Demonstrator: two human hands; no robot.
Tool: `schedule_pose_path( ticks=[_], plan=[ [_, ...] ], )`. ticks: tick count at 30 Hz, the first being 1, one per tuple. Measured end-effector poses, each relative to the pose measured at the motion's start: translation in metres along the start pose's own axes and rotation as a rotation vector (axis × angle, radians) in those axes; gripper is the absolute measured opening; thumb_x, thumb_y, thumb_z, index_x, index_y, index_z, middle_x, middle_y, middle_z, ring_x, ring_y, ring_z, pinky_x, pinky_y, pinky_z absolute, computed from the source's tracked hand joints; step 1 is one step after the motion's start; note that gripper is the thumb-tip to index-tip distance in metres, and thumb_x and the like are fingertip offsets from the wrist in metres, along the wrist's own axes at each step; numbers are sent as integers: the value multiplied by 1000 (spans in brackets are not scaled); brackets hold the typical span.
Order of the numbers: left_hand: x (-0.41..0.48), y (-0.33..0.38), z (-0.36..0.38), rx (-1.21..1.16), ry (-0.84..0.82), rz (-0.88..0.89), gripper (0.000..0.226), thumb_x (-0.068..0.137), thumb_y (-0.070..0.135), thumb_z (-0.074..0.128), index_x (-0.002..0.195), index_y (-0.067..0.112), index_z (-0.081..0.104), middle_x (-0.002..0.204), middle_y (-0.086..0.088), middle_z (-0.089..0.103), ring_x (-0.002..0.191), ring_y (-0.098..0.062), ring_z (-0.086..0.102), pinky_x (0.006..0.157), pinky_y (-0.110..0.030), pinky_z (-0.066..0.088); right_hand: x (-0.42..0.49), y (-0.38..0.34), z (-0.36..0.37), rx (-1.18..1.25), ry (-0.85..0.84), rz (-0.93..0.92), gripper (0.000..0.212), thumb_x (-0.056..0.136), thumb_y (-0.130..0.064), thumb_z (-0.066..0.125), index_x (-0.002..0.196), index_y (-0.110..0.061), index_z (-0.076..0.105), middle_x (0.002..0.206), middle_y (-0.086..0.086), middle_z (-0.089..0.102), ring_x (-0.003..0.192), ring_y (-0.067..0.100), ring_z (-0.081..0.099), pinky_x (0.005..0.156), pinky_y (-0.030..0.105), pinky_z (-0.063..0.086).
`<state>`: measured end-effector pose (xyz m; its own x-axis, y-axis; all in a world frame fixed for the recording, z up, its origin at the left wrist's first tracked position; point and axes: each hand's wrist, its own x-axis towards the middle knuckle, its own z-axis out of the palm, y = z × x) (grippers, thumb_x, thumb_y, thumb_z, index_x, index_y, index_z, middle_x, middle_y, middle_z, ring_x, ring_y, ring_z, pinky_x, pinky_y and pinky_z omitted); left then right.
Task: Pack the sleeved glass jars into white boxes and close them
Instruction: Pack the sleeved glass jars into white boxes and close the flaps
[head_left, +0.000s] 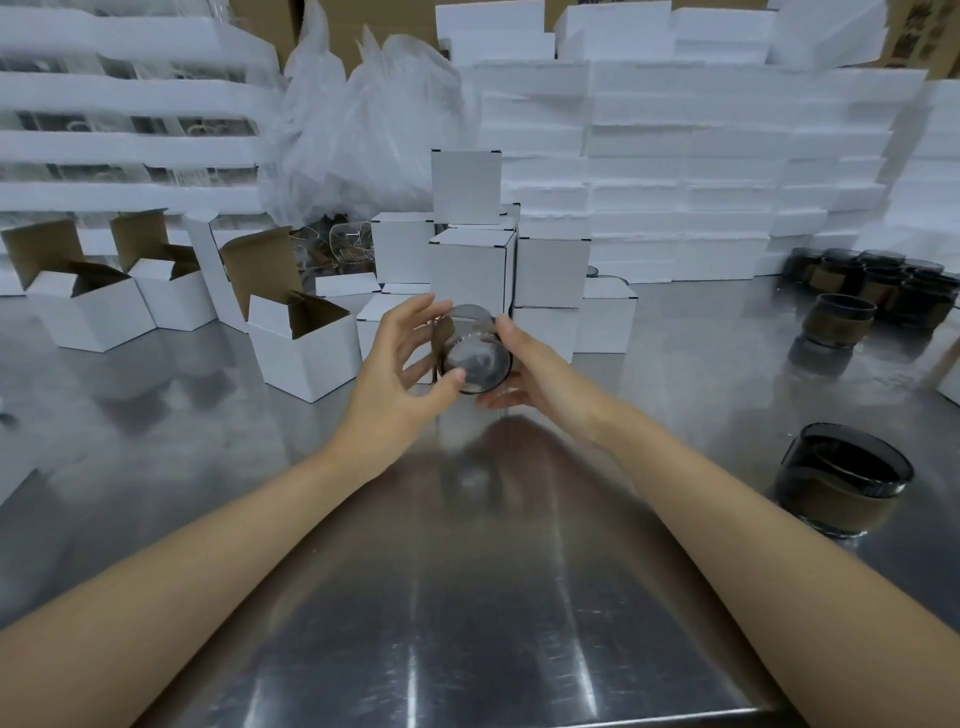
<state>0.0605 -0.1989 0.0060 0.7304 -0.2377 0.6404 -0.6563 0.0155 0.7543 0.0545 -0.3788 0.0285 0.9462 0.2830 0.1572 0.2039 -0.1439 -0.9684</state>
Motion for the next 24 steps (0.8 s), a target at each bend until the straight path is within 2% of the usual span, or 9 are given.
schedule_pose_path(
  ticks=[2, 4, 6, 8, 10, 14, 17, 20, 24],
  plan=[
    [0, 0, 0, 22, -10, 18, 63, 79, 10, 68, 131, 37, 43, 140, 13, 48, 133, -13, 44, 106, -34, 43, -1, 0, 0, 2, 5, -18, 53, 81, -66, 48, 122, -34, 56, 115, 3, 68, 98, 25, 68, 83, 31, 52],
    [1, -2, 1, 6, -21, -13, 68, 81, -1, 67, 135, 33, 41, 142, 13, 46, 134, -9, 43, 108, -32, 41, -1, -1, -3, 38, 37, -54, 39, 82, -49, 58, 117, -34, 57, 115, 1, 68, 103, 22, 67, 84, 33, 52],
    [3, -4, 1, -38, -24, -88, 70, 83, -6, 67, 139, 26, 39, 144, 12, 45, 133, -8, 45, 106, -28, 42, -3, 1, -8, 72, 70, -103, 36, 80, -34, 64, 115, -29, 57, 116, 5, 67, 107, 25, 64, 89, 40, 52],
    [4, -5, 1, -76, -22, -166, 70, 81, 0, 71, 140, 21, 40, 139, 12, 50, 127, -8, 51, 99, -23, 47, -5, 1, -12, 74, 80, -134, 37, 80, -24, 68, 116, -25, 57, 118, 9, 66, 109, 30, 63, 91, 42, 51],
    [4, -5, 1, -71, -48, -203, 71, 74, 17, 76, 137, 22, 44, 130, 14, 58, 119, -6, 57, 91, -17, 49, -6, 1, -13, 49, 85, -156, 38, 86, -15, 69, 120, -20, 55, 118, 10, 65, 108, 31, 62, 90, 41, 52],
    [4, -2, 0, -27, -112, -188, 63, 73, 31, 77, 131, 27, 52, 120, 10, 67, 113, -8, 62, 89, -15, 47, -6, -1, -11, 35, 105, -190, 54, 84, -10, 71, 131, -21, 50, 115, 4, 67, 99, 18, 64, 91, 32, 53],
    [3, -1, 0, -8, -119, -168, 59, 77, 28, 79, 130, 28, 52, 119, 12, 67, 112, -9, 62, 90, -17, 48, -5, -3, -13, -17, 120, -230, 69, 79, -12, 77, 137, -28, 44, 114, -4, 69, 102, 15, 65, 93, 28, 51],
    [3, -3, -1, 45, -109, -153, 63, 76, 27, 76, 133, 24, 49, 122, 12, 64, 116, -8, 59, 99, -24, 47, -3, -2, -13, -52, 131, -280, 82, 70, -6, 83, 136, -32, 43, 116, -9, 68, 104, 11, 64, 88, 29, 54],
    [3, -5, -1, 52, -57, -107, 67, 73, 18, 80, 133, 24, 49, 126, 11, 61, 120, -10, 56, 100, -27, 47, 2, 3, -10, -84, 128, -320, 86, 62, 5, 84, 133, -28, 48, 123, -8, 63, 117, 8, 58, 87, 27, 53]
  ],
)
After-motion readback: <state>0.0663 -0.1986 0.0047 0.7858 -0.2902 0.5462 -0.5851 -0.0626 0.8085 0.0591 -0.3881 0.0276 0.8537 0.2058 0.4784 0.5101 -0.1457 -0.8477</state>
